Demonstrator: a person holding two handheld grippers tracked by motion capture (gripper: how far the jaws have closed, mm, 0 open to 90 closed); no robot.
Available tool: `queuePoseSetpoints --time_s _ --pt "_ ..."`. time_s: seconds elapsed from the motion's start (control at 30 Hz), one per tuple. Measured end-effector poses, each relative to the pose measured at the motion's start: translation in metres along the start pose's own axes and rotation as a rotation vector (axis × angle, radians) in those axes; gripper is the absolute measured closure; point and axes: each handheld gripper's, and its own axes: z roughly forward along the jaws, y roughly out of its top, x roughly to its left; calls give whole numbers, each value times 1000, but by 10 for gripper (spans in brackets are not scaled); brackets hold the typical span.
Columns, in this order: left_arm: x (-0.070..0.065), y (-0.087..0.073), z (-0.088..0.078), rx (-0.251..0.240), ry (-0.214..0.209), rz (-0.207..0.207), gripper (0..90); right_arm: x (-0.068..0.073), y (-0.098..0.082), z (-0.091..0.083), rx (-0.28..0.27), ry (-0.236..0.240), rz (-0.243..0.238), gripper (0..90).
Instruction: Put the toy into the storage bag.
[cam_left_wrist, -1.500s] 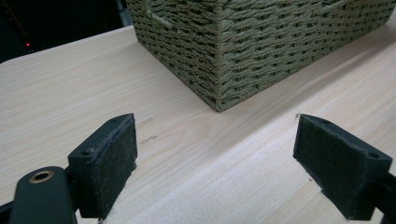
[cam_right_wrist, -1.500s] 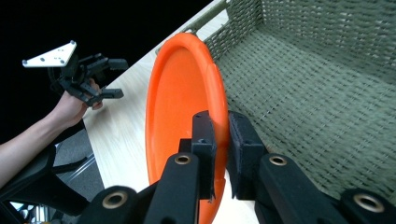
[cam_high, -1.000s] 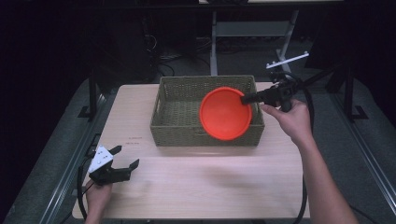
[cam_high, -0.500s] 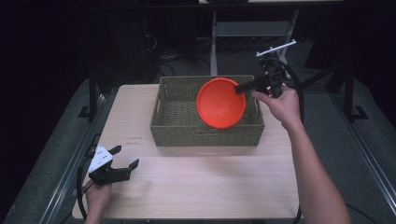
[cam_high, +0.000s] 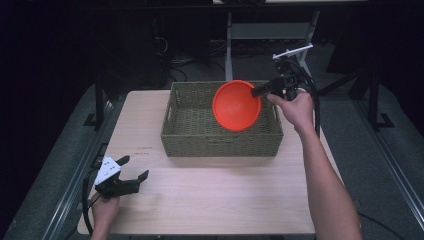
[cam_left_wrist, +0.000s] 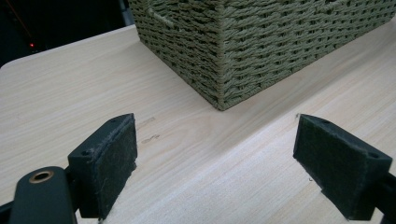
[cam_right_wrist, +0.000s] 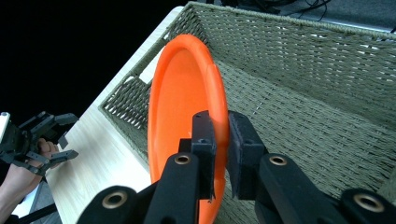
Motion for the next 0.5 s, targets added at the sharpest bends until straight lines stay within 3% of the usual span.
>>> queuePoseSetpoints --time_s 0.5 --pt "-1 0 0 -1 -8 0 130 -12 3 20 -15 -24 46 818"
